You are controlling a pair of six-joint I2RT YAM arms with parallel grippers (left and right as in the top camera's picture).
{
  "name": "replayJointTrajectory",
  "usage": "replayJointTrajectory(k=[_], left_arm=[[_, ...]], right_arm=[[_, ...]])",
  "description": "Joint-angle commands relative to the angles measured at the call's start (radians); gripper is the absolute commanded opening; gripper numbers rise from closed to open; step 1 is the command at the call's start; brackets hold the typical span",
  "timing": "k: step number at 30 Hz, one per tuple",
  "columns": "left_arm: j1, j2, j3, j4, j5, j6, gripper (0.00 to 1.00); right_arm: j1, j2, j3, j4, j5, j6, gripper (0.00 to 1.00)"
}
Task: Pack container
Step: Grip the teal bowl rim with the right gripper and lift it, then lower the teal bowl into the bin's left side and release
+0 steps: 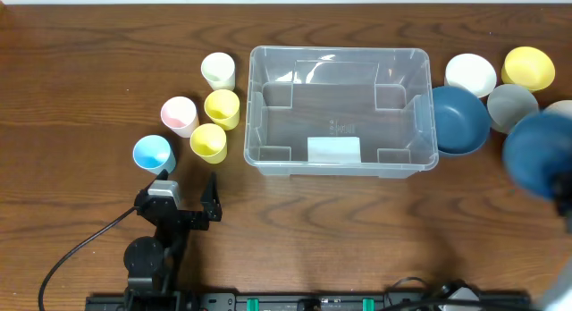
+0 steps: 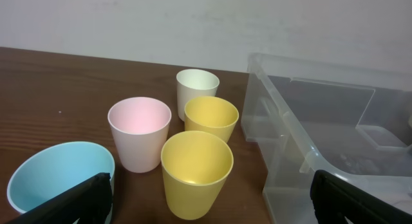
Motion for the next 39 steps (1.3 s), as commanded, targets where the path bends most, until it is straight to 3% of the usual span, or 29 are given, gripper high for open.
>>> replayJointTrajectory(k=[1, 6, 11, 19, 24, 29, 39], left_arm=[[0.006, -0.006, -0.031, -0.01, -0.009, -0.005, 0.98], [0.006, -0.006, -0.031, -0.01, -0.009, -0.005, 0.98], [0.006, -0.006, -0.031, -0.01, -0.009, -0.005, 0.98], [0.006, -0.006, -0.031, -0.01, -0.009, -0.005, 0.98], [0.006, -0.006, -0.031, -0.01, -0.009, -0.005, 0.98], [0.006, -0.006, -0.031, -0.01, -0.009, -0.005, 0.98], [0.006, -0.006, -0.031, -0.01, -0.009, -0.005, 0.98]], right_arm=[[0.01, -0.137, 0.151, -0.023, -0.099, -0.015, 0.01], [0.127, -0.256, 0.29, 0.03, -0.303, -0.008, 0.01], [0.383, -0.293, 0.306, 0.151, -0.34, 0.117, 0.01], [0.929, -0.126, 0.306, 0.223, -0.067, 0.093, 0.01], [1.172, 0.079, 0.306, 0.267, 0.061, 0.059, 0.01], [1.259, 0.277, 0.309, 0.341, 0.081, 0.078, 0.01], [1.267, 0.517, 0.309, 0.386, 0.075, 0.142, 0.01]])
